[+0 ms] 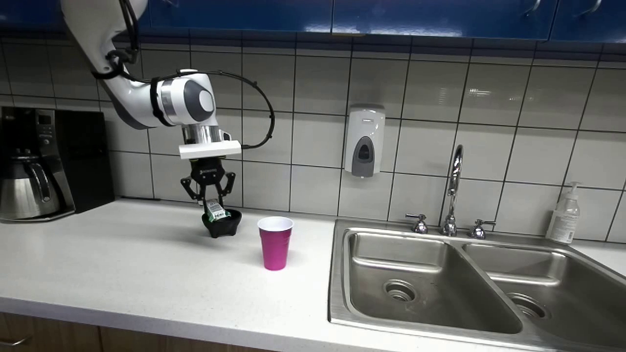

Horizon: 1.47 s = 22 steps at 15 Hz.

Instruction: Move the object and place it in the bowl

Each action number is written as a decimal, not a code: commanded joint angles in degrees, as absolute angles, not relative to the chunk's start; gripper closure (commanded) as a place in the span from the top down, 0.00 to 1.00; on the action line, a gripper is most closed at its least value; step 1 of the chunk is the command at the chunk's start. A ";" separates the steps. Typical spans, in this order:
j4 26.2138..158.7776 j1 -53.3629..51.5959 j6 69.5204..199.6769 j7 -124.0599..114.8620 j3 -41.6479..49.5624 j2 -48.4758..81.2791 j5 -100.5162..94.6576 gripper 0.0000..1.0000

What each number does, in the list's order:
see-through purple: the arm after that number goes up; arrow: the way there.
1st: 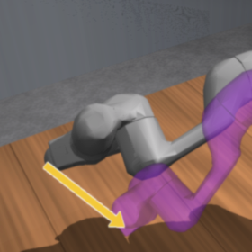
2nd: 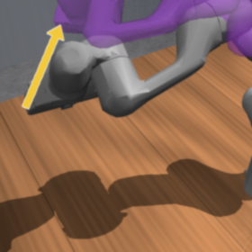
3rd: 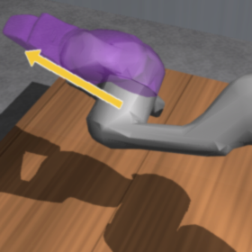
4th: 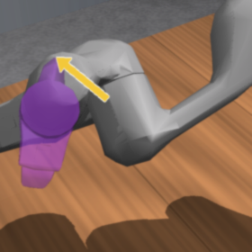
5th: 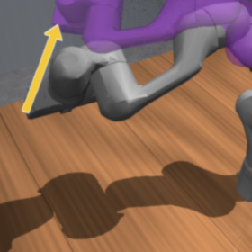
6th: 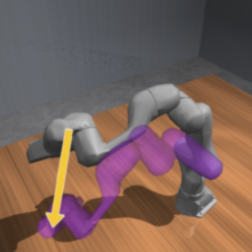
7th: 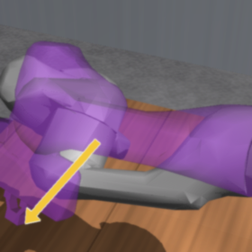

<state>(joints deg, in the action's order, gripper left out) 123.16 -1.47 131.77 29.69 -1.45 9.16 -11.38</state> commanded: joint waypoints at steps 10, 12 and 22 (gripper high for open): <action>106.20 -1.26 124.35 22.84 -1.98 22.34 -11.17 0.15; 104.19 -1.32 123.97 22.35 -2.13 23.90 -11.07 0.15; 97.45 -2.72 119.74 19.74 -2.27 29.39 -11.74 0.15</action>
